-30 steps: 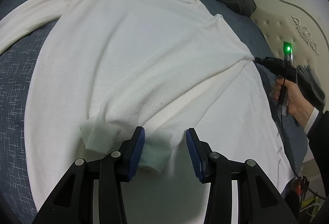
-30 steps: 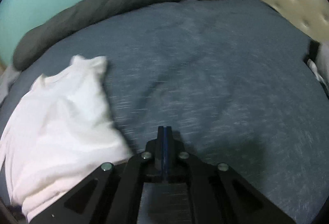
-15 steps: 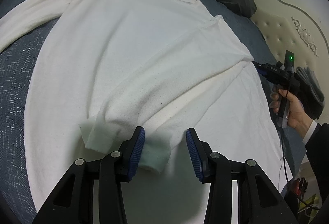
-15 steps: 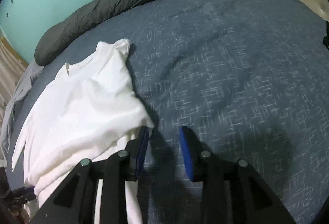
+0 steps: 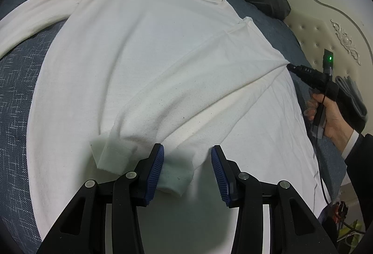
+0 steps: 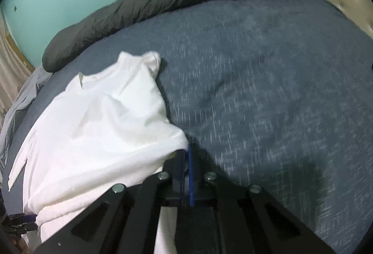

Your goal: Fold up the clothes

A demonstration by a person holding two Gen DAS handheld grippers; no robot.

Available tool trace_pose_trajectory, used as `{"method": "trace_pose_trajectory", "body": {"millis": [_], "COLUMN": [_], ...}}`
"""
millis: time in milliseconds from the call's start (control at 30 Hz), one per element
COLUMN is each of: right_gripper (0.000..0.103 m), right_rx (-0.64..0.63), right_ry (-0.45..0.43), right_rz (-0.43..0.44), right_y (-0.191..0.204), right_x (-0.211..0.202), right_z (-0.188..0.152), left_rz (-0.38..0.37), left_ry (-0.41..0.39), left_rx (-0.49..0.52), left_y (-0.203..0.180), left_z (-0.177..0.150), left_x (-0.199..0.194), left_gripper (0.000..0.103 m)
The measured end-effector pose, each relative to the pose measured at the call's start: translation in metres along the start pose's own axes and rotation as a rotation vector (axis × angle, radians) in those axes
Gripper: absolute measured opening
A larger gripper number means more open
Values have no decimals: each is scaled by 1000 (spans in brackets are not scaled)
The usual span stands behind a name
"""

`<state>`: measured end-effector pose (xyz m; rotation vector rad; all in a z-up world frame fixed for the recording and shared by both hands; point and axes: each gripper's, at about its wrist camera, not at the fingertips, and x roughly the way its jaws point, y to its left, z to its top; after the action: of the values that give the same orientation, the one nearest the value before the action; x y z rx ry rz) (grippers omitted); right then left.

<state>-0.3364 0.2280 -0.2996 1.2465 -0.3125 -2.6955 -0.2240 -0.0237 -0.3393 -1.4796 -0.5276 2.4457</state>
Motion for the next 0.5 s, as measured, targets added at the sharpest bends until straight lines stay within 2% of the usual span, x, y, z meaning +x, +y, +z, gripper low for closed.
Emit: {"method": "trace_pose_trajectory", "body": {"millis": [300,500], "right_gripper": [1,1], "right_rx": [-73,-86], "right_ry": [18,53], "right_rz": [-139,-186], "right_y": [10,6], "right_x": [10,18], "right_z": [13,3], "left_rz": [0,-3], "left_ry": [-4,-9], "left_rx": [8,10], "left_y": [1,2], "left_z": [0,1], "left_x": [-2,-6], "left_gripper": [46,46]}}
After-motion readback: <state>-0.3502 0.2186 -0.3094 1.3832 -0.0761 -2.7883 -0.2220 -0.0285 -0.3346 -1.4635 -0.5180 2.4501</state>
